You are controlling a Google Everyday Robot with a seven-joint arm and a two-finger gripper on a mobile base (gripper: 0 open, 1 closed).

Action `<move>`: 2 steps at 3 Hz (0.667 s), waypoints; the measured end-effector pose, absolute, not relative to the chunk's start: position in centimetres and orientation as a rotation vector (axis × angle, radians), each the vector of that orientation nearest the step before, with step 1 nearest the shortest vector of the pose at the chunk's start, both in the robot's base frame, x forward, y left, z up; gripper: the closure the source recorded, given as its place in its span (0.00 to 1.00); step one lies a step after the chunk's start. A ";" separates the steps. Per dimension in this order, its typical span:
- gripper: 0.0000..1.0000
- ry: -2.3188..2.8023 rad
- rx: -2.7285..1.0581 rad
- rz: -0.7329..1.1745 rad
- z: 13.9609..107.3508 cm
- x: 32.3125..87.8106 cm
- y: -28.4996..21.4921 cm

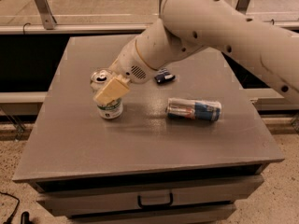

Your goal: Knock 7up can over

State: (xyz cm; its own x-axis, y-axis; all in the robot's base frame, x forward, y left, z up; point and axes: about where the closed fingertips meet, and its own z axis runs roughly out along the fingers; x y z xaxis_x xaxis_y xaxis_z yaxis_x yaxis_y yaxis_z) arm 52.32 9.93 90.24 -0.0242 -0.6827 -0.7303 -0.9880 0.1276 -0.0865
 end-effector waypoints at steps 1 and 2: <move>0.85 1.764 -1.658 0.593 91.4 52.7 9.6; 1.00 1.782 -1.804 0.475 93.5 54.1 8.9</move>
Offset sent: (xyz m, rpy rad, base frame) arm 0.0274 -0.0210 0.0451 -0.3474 -0.0400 0.1595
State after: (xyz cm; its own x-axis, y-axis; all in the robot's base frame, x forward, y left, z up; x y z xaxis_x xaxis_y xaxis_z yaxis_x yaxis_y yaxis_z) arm 54.06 8.91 93.51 0.0565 -0.7938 -0.6056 -0.9898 0.0347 -0.1378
